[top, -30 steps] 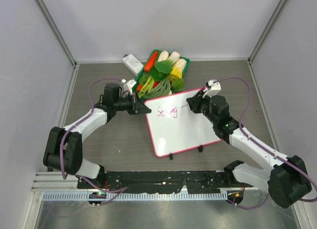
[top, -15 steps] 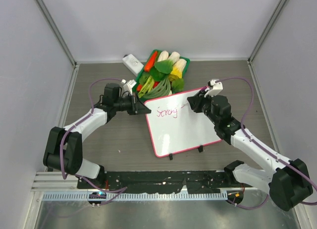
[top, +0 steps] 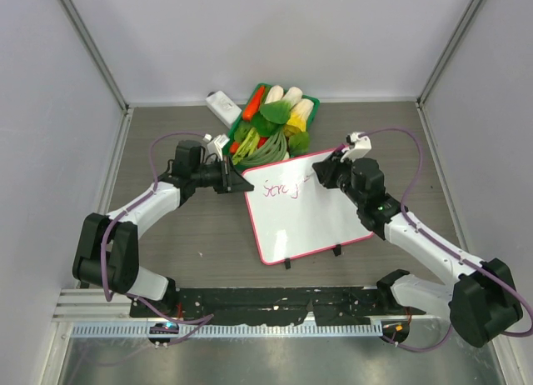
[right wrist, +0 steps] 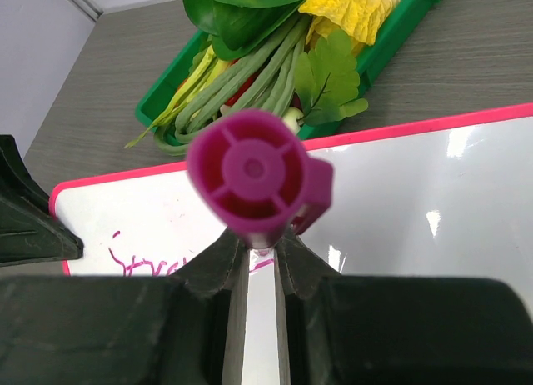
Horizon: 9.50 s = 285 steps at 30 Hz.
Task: Write a sentence on the whiteboard
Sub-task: Write with the whiteboard marker on the whiteboard.
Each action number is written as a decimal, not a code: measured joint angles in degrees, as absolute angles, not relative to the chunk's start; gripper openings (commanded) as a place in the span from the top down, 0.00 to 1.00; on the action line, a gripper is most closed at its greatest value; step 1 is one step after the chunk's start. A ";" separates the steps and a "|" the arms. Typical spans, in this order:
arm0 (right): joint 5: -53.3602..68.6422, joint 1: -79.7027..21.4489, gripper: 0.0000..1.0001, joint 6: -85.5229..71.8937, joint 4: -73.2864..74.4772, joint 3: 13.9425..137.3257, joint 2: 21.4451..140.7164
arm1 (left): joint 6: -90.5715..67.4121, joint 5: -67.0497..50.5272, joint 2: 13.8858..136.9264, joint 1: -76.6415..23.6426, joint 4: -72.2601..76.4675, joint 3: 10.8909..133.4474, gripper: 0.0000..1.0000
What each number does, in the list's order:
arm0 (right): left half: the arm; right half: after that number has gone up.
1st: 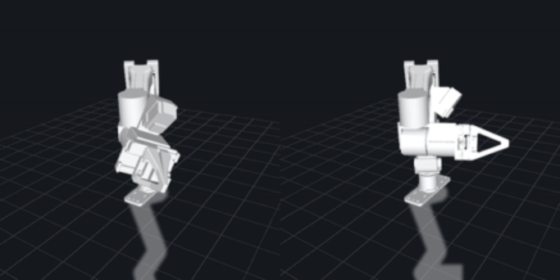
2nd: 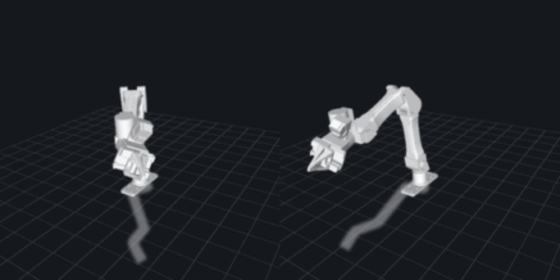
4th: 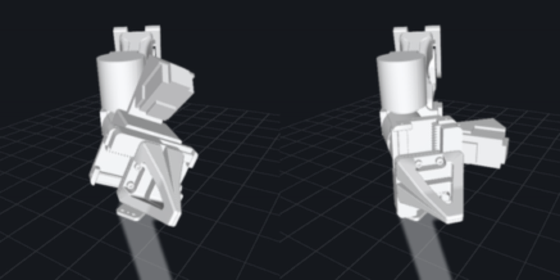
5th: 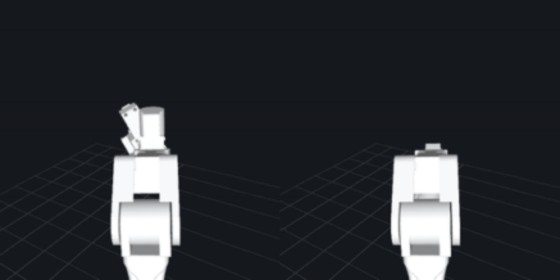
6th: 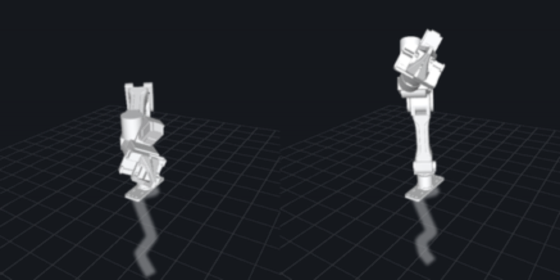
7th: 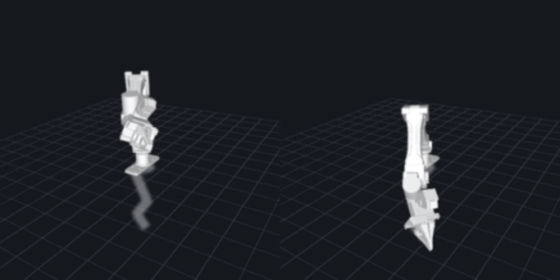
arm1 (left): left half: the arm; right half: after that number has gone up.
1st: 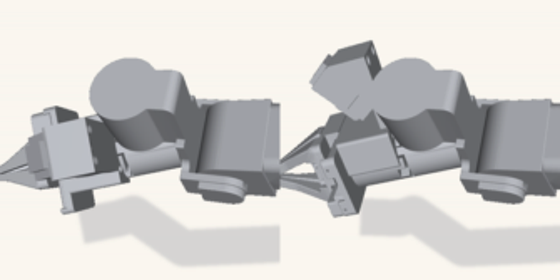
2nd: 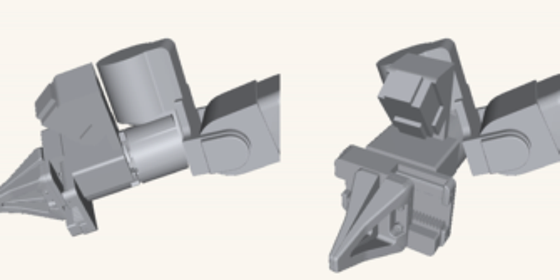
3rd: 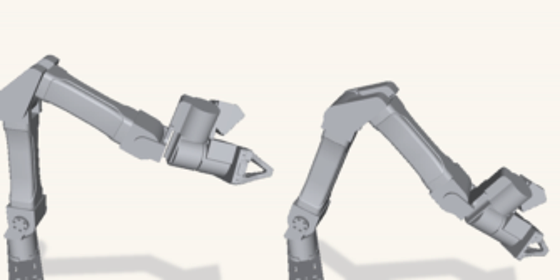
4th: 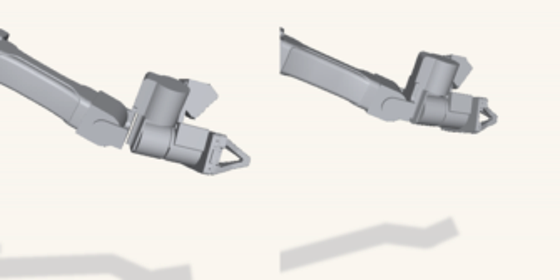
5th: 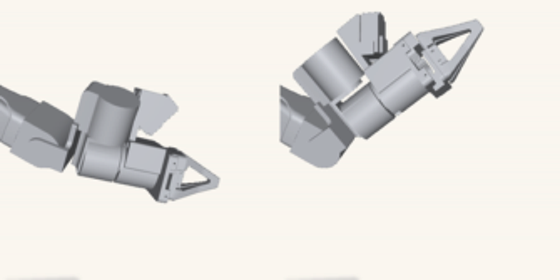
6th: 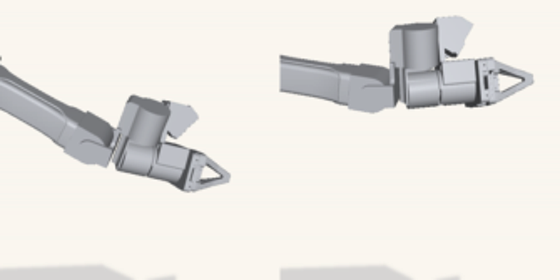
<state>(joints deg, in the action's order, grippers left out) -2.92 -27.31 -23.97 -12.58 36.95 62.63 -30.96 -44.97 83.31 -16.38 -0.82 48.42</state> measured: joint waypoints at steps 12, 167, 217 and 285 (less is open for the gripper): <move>-2.68 -27.31 0.99 -23.90 -12.38 35.11 60.97 | -30.94 -44.69 83.31 -16.38 -1.13 48.42 1.00; -7.84 -27.33 0.99 -24.71 -0.84 36.71 57.69 | -29.36 -43.05 83.33 -17.58 -3.27 48.84 1.00; -11.44 -27.31 0.99 -24.75 -3.38 38.50 61.12 | -29.34 -42.13 83.33 -18.00 -3.73 48.84 1.00; -15.55 -27.31 0.99 -25.02 -1.52 41.08 62.98 | -29.30 -41.78 83.37 -18.37 -3.97 48.86 1.00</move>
